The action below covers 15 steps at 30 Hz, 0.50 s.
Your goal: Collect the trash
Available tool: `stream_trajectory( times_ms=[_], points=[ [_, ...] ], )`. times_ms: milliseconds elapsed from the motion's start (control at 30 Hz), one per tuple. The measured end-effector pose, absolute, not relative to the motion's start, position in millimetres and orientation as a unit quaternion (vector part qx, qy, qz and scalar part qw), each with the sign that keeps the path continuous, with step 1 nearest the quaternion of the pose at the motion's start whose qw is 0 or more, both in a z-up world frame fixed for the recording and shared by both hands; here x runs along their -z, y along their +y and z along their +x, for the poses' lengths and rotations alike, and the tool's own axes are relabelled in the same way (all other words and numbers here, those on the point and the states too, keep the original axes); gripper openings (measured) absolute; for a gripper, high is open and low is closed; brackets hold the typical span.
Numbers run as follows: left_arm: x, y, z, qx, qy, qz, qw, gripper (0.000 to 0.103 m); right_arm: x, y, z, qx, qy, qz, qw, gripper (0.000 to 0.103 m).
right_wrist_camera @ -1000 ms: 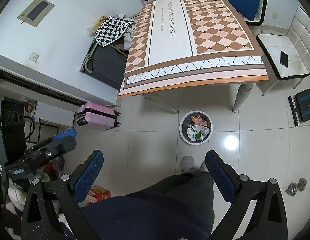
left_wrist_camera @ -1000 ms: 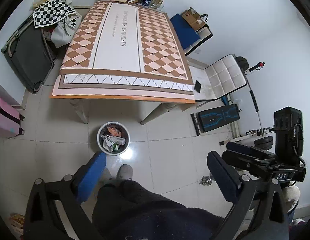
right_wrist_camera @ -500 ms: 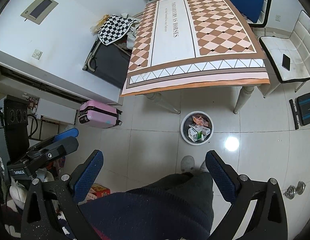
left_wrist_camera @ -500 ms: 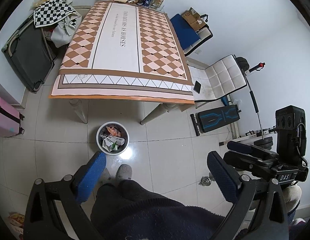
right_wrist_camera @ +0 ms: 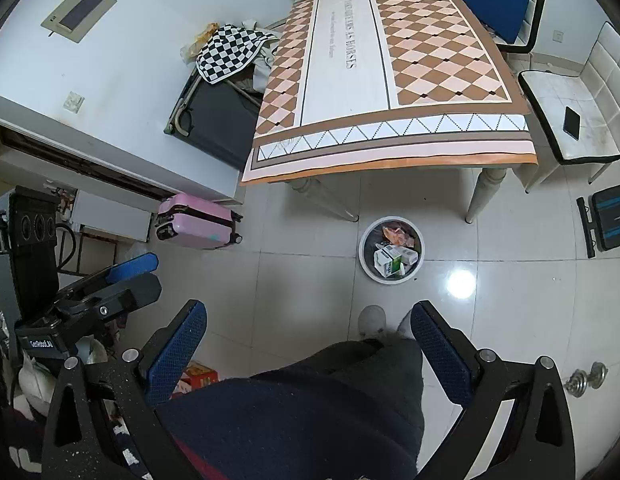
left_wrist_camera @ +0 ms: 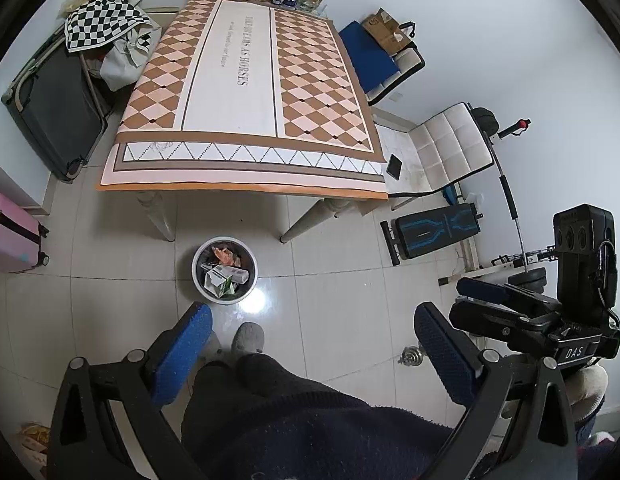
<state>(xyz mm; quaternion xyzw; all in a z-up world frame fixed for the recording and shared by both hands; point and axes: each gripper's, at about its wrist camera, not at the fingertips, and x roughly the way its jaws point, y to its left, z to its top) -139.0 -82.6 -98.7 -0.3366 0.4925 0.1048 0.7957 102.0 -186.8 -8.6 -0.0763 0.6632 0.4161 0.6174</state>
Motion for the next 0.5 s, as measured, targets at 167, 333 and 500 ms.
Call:
stream_trajectory(
  times_ms=[167, 333, 500],
  points=[
    [97.1, -85.9, -138.0, -0.104, 0.494, -0.337, 0.794, 0.103, 8.7, -187.1, 101.2, -0.414, 0.665, -0.08, 0.616, 0.103],
    [97.4, -86.5, -136.8, -0.104, 0.494, -0.338, 0.795, 0.103, 7.6, -187.2, 102.1, -0.414, 0.665, -0.081, 0.617, 0.103],
    [96.7, -88.7, -134.4, -0.102, 0.494, -0.341, 0.794, 0.103, 5.7, -186.4, 104.5, -0.411, 0.665, -0.081, 0.618, 0.103]
  ],
)
